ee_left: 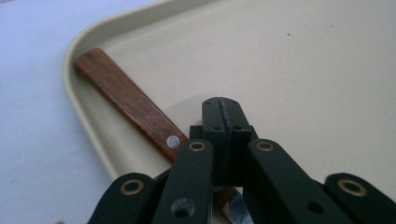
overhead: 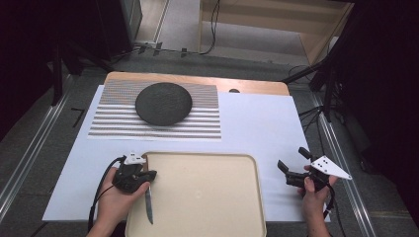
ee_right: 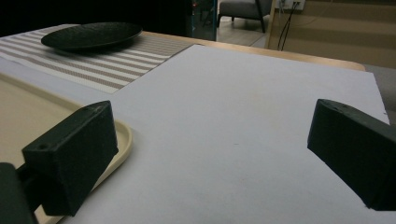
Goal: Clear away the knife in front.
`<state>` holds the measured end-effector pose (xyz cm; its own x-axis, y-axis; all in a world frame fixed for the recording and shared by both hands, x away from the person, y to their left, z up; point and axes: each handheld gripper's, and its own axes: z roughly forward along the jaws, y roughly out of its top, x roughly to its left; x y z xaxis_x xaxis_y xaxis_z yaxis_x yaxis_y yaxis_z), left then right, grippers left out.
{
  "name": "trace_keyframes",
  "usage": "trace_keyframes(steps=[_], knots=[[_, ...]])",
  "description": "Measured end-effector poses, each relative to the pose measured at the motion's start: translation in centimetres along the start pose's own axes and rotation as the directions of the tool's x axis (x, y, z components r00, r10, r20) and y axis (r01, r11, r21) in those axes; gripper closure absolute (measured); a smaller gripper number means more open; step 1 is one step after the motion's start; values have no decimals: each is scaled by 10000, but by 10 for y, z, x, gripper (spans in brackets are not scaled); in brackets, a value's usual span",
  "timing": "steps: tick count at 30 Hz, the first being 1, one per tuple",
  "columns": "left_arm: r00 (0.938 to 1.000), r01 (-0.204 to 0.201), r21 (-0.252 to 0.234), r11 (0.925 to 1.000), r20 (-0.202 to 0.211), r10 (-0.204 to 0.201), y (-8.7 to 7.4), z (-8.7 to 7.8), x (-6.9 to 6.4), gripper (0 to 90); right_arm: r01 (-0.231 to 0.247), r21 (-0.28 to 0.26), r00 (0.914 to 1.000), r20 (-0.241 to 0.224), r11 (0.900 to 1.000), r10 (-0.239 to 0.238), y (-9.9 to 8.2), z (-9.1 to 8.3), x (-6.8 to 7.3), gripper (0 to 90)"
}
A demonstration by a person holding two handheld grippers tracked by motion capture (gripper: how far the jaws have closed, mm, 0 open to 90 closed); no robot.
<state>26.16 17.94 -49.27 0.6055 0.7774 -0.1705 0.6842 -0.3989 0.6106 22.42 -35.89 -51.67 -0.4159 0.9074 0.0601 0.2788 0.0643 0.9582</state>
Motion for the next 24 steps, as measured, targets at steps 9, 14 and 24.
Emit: trace_keyframes(steps=[9,14,24], knots=[[9998,188,-147,9997,-25,-189,-6,-6,10,900,26,21,10000,18,10000,-26,0,0,0,2],[10000,73,-419,9991,-54,-76,-8,-5,10,899,32,40,10000,11,10000,-32,0,0,0,2],[9969,-314,-2517,9673,623,485,-10,-19,14,783,29,15,10000,-15,10000,-29,0,0,0,2]])
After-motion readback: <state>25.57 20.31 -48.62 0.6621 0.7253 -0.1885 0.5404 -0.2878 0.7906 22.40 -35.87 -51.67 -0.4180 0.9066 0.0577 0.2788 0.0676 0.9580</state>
